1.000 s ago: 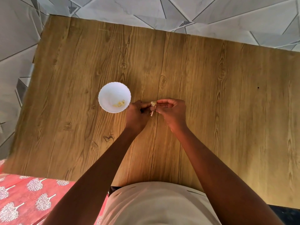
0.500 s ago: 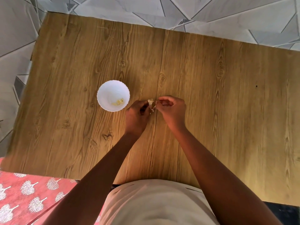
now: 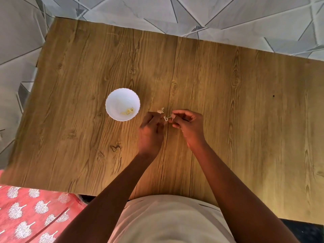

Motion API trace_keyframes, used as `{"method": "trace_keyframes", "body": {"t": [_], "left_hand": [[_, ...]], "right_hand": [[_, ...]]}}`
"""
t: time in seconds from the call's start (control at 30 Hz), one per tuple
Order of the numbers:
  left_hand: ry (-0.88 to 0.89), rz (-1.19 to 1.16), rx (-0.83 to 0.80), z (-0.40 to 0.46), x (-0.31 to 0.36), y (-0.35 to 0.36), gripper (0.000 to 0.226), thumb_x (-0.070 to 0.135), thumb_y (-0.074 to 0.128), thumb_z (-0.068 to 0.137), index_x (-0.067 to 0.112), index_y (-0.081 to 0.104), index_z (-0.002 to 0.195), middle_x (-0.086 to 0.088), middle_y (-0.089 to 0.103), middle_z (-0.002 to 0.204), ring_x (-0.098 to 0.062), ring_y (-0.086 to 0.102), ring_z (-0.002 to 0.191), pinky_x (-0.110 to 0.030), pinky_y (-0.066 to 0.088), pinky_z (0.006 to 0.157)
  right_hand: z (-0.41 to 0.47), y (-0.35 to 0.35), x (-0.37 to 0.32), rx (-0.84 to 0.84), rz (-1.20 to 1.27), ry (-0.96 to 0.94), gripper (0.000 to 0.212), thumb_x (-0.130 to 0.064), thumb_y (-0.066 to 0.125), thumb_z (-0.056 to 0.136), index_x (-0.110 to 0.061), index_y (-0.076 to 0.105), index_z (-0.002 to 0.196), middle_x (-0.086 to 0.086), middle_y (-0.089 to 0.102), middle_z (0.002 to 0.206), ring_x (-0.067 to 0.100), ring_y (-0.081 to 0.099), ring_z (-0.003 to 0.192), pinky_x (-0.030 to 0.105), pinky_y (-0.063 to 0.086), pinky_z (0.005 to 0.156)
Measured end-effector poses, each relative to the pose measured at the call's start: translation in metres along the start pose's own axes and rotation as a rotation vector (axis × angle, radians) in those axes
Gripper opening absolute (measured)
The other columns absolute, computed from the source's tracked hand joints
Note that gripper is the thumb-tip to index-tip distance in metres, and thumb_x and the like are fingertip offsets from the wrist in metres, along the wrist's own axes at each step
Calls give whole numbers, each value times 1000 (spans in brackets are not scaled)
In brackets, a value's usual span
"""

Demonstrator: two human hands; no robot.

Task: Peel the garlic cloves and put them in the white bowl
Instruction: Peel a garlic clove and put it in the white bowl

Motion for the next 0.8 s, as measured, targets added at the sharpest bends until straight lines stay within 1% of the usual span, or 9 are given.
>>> {"method": "trace_keyframes", "body": {"t": [0.1, 0.2, 0.33, 0.4, 0.5, 0.57, 0.63, 0.73, 0.8], "left_hand": [[2, -40, -39, -1, 1, 4, 34, -4, 71, 89, 8, 72, 120, -1, 64, 110, -11, 64, 90, -24, 56, 71], [-24, -57, -58, 0, -3, 7, 28, -4, 73, 87, 9, 75, 112, -1, 65, 104, -12, 65, 87, -27, 56, 70], [-89, -116, -72, 3, -7, 6, 23, -8, 73, 83, 11, 78, 95, 2, 67, 92, -9, 66, 83, -24, 56, 74], [-92, -102, -72, 4, -8, 6, 22, -9, 73, 82, 10, 77, 92, 1, 67, 89, -7, 65, 81, -22, 55, 73], [-97, -45, -47, 5, -12, 2, 16, -5, 74, 84, 10, 77, 90, -1, 66, 88, -7, 63, 78, -20, 53, 70], [-74, 9, -40, 4, -12, 1, 14, -2, 75, 84, 10, 76, 90, -3, 65, 88, -10, 62, 75, -21, 52, 69], [-39, 53, -56, 2, -9, 1, 13, -3, 74, 85, 7, 77, 92, -5, 64, 90, -13, 61, 74, -26, 53, 67], [13, 105, -69, -3, -4, 3, 18, -5, 71, 87, 2, 76, 103, -7, 63, 99, -15, 62, 80, -30, 56, 69], [36, 112, -61, -7, -2, 2, 20, -4, 69, 90, 2, 74, 108, -9, 61, 106, -17, 63, 85, -31, 57, 70]], "right_hand": [[-2, 3, -2, -38, 18, -4, 16, -3, 75, 89, -5, 76, 104, 12, 77, 91, 29, 75, 84, 32, 59, 69], [-4, 5, -4, -79, 34, -6, 17, -3, 75, 88, -4, 76, 105, 14, 77, 89, 29, 74, 79, 30, 58, 69], [-5, 4, -4, -89, 14, -12, 17, -3, 77, 87, -5, 77, 104, 12, 77, 90, 27, 75, 85, 30, 58, 71], [-4, 2, -3, -79, -1, -16, 20, 0, 78, 85, -4, 77, 104, 11, 77, 89, 24, 74, 83, 29, 59, 72], [-3, -4, -1, -52, -10, -8, 24, 1, 80, 81, -4, 76, 104, 11, 77, 89, 23, 75, 83, 29, 59, 72], [-2, -9, 2, -26, -11, 12, 26, 2, 81, 80, -5, 76, 105, 9, 78, 90, 22, 76, 85, 30, 60, 73], [-1, -14, 4, -14, -42, 28, 27, 3, 80, 80, -6, 76, 105, 7, 78, 92, 22, 76, 89, 34, 62, 77], [-3, -16, 3, -21, -141, 5, 26, 3, 81, 80, -7, 78, 103, 4, 79, 91, 19, 76, 89, 40, 62, 82], [-7, -16, 3, -34, -185, -17, 22, 0, 82, 79, -8, 78, 99, 3, 78, 88, 19, 76, 86, 39, 62, 80]]}}
Point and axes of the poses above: each hand's wrist, its own z-axis towards the middle knuckle, its own y-axis out of the palm, x = y × z, the point moved 6 cm from there along z, towards the middle knuckle
